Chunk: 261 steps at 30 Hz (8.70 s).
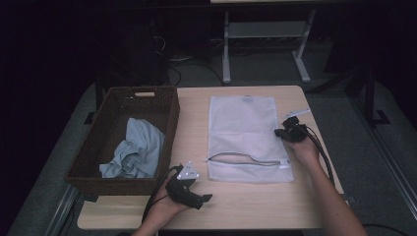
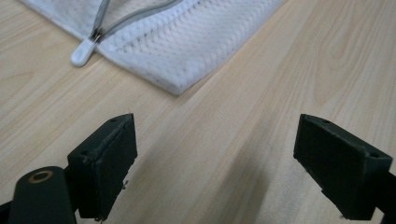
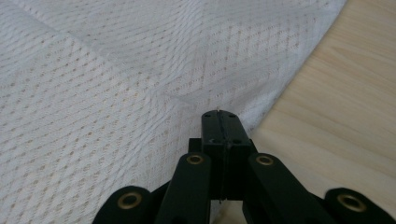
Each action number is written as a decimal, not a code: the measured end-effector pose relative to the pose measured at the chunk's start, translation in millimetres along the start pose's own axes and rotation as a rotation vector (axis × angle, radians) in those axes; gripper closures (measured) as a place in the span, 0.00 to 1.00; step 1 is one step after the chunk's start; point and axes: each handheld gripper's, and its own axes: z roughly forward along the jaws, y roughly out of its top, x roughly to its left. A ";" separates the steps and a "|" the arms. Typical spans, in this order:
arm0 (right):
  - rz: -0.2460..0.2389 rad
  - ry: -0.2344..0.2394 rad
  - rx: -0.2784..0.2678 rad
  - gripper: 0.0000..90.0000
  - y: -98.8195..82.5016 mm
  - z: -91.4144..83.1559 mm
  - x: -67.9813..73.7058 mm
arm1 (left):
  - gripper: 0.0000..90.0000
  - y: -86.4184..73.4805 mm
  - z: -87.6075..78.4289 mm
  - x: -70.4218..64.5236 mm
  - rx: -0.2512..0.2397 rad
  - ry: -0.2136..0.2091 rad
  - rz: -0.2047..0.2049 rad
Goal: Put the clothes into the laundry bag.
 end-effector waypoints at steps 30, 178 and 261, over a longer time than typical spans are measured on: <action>-0.005 0.017 0.104 0.99 -28.0 -36.1 4.9 | 0.14 0.1 -0.5 -1.0 0.003 0.002 0.004; -0.176 0.250 -0.100 0.14 -111.0 -105.7 142.2 | 0.15 56.4 -33.4 -16.0 0.006 -0.085 0.096; -0.151 0.192 -0.116 0.14 -110.1 -105.8 136.1 | 0.12 12.1 -141.7 196.1 0.151 0.335 -0.204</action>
